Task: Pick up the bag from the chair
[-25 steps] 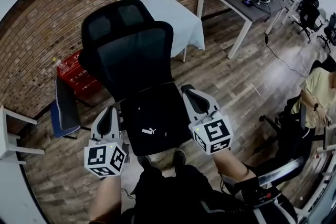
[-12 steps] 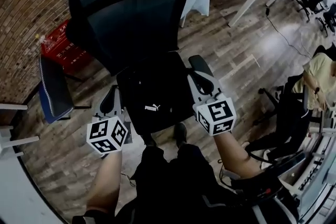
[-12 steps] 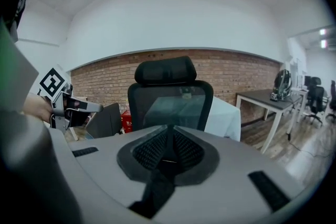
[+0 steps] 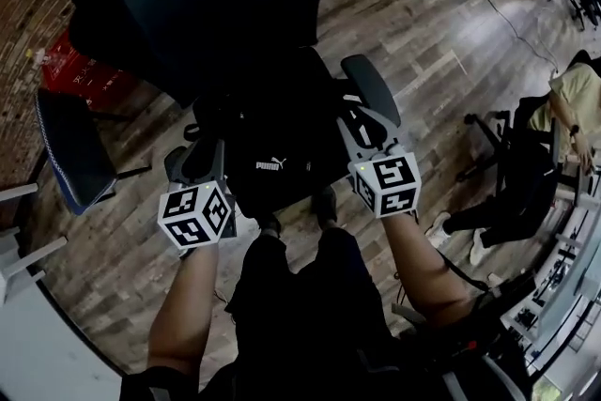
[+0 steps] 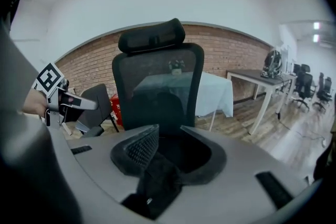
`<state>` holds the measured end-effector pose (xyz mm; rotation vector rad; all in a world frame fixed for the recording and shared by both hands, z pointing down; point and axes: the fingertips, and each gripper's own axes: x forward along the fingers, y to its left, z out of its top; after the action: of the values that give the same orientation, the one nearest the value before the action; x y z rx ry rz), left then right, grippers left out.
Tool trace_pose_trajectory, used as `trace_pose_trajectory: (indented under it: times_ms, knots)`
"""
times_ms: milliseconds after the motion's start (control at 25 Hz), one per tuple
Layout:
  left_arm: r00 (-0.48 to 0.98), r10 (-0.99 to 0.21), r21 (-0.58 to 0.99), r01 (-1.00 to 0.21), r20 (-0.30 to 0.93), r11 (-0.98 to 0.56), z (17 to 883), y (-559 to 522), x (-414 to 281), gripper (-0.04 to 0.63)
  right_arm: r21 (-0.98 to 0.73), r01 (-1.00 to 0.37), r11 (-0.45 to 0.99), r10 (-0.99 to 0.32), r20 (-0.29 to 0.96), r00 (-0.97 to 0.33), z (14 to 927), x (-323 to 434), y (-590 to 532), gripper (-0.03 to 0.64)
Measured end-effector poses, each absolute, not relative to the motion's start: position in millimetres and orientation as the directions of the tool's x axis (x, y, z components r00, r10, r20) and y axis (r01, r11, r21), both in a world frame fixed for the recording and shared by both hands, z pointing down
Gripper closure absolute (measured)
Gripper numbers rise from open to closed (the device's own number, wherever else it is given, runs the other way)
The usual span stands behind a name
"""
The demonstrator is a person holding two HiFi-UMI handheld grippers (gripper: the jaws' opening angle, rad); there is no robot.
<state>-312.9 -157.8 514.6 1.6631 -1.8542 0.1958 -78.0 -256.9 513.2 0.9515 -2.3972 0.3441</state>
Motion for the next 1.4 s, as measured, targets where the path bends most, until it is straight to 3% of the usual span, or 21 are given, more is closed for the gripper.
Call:
trace_pose_trajectory:
  times_ms: [120, 320, 480, 1040, 1400]
  knots:
    - [0.024, -0.816, 0.32, -0.926, 0.577, 0.199, 547, -164, -315, 0.406, -0.057, -0.715, 0.697, -0.544, 0.607, -0.579, 550, -72, -257, 0.451]
    - [0.041, -0.769, 0.325, -0.92, 0.638, 0.221, 598, -169, -317, 0.359, -0.092, -0.745, 0.661, -0.512, 0.67, -0.537, 606, -57, -251, 0.413]
    - [0.09, -0.724, 0.353, -0.909, 0.684, 0.22, 642, -172, -311, 0.356, -0.121, -0.759, 0.64, -0.471, 0.718, -0.512, 648, -49, -245, 0.359]
    - [0.044, -0.593, 0.277, -0.91, 0.804, 0.308, 764, -170, -338, 0.336, -0.261, -0.801, 0.539, -0.296, 0.832, -0.47, 782, -44, -218, 0.244]
    - [0.054, -0.513, 0.265, -0.899, 0.856, 0.349, 814, -170, -354, 0.29, -0.278, -0.853, 0.441, -0.29, 0.856, -0.429, 831, -39, -220, 0.227]
